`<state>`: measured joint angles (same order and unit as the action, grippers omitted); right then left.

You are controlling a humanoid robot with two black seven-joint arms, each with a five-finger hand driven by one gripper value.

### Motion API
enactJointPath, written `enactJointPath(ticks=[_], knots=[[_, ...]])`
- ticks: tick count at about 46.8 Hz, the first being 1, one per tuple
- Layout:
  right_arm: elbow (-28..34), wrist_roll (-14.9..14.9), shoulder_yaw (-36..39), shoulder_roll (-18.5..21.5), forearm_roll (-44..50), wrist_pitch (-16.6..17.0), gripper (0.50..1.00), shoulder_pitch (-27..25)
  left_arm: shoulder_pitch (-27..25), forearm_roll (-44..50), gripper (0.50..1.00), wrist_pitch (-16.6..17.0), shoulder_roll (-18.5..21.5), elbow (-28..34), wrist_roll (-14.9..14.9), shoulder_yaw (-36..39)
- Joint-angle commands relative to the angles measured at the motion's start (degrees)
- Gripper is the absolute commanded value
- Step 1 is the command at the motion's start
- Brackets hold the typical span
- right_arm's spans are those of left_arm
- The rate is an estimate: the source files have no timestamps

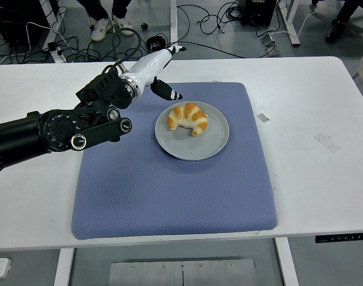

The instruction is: Place the bread on the table

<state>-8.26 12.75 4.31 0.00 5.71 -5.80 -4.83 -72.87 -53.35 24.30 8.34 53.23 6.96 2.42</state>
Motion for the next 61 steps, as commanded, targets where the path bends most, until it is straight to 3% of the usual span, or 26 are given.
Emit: enactJointPath(ticks=[1,15,25,61], knots=[[0.0,0.0,0.0,0.0,0.0,0.0,1.0,0.0,-0.1,0.0,0.972,0.2,0.1,1.0,0.1,0.1],[0.0,0.0,0.0,0.0,0.0,0.0,1.0,0.0,-0.1,-0.2,0.972,1.4,0.6,4.0,1.5,1.5],[0.0,0.0,0.0,0.0,0.0,0.0,1.0,0.0,-0.3,-0.4,0.972,8.8,4.0,11.4,2.5,6.9],[0.0,0.0,0.0,0.0,0.0,0.0,1.0,0.0,0.5,-0.4,0.968,8.7,4.0,12.3,3.7,10.0]])
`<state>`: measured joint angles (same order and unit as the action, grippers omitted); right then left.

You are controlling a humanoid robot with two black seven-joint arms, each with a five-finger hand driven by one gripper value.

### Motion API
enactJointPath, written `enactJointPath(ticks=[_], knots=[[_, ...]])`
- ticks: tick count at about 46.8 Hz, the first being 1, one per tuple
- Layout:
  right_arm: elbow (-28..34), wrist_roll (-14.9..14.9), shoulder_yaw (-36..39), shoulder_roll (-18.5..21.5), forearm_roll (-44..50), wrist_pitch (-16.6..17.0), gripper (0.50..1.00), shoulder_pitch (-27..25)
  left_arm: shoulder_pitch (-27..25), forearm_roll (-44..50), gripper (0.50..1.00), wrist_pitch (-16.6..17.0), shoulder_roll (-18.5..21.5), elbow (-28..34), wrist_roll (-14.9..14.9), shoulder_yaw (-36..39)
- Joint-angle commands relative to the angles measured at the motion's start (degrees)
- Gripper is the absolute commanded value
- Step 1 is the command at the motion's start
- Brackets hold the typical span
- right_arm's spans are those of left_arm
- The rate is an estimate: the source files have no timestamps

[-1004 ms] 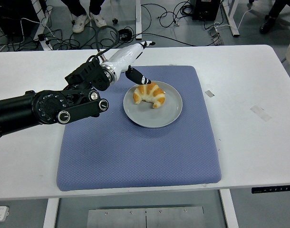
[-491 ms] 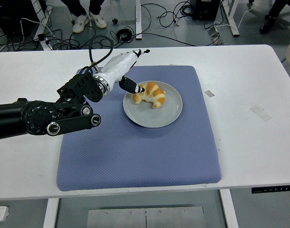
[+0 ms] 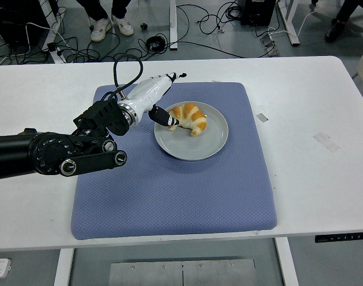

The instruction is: Place the bread on the table

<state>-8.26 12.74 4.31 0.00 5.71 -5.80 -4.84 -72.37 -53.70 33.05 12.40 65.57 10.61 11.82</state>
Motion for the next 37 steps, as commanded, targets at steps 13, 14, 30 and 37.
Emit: enactJointPath(ticks=[13,14,30,37], knots=[[0.0,0.0,0.0,0.0,0.0,0.0,1.0,0.0,0.0,0.0,0.942,-1.0,-0.2,0.1,1.3,2.1],[0.0,0.0,0.0,0.0,0.0,0.0,1.0,0.0,-0.1,0.0,0.942,-1.1,-0.2,0.1,1.4,2.1],[0.0,0.0,0.0,0.0,0.0,0.0,1.0,0.0,-0.8,-0.2,0.931,-4.0,-0.2,0.1,1.5,2.0],[0.0,0.0,0.0,0.0,0.0,0.0,1.0,0.0,-0.8,-0.8,0.924,-4.2,-0.2,-0.1,1.4,2.0]])
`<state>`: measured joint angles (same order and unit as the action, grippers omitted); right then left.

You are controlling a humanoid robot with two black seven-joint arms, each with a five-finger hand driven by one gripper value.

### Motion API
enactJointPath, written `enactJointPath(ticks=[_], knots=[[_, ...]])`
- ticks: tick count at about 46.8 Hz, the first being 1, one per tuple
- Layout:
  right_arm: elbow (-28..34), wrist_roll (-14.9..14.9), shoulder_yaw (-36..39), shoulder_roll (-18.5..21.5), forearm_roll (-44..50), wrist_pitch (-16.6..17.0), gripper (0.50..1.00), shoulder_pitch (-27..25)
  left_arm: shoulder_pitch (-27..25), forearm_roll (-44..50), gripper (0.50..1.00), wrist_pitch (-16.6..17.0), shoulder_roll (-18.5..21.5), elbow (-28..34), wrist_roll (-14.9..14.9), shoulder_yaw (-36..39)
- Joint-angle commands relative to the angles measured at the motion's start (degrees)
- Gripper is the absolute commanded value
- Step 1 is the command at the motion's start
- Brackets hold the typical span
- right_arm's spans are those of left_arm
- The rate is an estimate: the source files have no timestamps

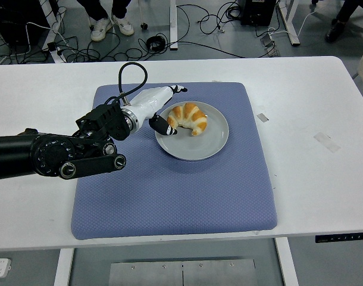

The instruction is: Place the bread on the table

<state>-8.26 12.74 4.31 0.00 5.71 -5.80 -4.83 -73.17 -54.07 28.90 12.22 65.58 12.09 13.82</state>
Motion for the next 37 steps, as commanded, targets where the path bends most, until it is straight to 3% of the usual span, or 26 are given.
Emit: enactJointPath(ticks=[1,10,37], knots=[[0.0,0.0,0.0,0.0,0.0,0.0,1.0,0.0,0.0,-0.7,0.924,-0.1,0.0,-0.1,-0.1,-0.1],[0.0,0.0,0.0,0.0,0.0,0.0,1.0,0.0,-0.5,-0.7,0.921,-1.0,-2.0,-1.4,-0.1,-0.4],[0.0,0.0,0.0,0.0,0.0,0.0,1.0,0.0,-0.2,-0.7,0.884,-3.5,-2.3,-4.5,-0.1,-0.2]])
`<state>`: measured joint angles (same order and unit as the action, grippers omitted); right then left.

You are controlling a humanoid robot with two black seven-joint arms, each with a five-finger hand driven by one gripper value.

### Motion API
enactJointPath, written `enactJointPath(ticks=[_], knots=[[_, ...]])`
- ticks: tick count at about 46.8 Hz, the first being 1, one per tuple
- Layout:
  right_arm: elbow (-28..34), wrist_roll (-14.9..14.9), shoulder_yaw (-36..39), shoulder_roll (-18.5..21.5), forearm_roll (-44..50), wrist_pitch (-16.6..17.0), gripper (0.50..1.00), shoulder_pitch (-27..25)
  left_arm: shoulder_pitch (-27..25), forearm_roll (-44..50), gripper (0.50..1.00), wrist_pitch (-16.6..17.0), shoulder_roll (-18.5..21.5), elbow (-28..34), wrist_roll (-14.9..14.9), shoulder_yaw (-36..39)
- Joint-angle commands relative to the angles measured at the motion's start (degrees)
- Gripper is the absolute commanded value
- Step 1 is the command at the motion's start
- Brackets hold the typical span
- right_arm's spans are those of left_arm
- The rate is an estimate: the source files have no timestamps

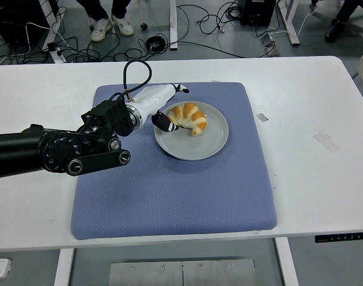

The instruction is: Place the bread on the table

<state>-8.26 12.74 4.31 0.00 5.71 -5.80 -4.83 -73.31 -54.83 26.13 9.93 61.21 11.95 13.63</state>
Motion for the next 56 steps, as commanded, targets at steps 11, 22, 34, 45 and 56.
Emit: enactJointPath(ticks=[11,22,34,45,56], knots=[[0.0,0.0,0.0,0.0,0.0,0.0,1.0,0.0,0.0,0.0,0.868,-2.3,-0.2,-1.3,-0.3,0.0],[0.0,0.0,0.0,0.0,0.0,0.0,1.0,0.0,0.1,-0.4,0.813,-2.4,-0.3,-1.4,-0.6,0.0],[0.0,0.0,0.0,0.0,0.0,0.0,1.0,0.0,0.1,-0.5,0.801,-3.1,-1.2,-1.4,-1.0,0.0],[0.0,0.0,0.0,0.0,0.0,0.0,1.0,0.0,0.2,-0.5,0.802,-3.6,-1.7,-1.4,-2.5,-0.1],[0.0,0.0,0.0,0.0,0.0,0.0,1.0,0.0,0.2,-0.5,0.786,-3.5,-1.7,-1.4,-3.3,-0.2]])
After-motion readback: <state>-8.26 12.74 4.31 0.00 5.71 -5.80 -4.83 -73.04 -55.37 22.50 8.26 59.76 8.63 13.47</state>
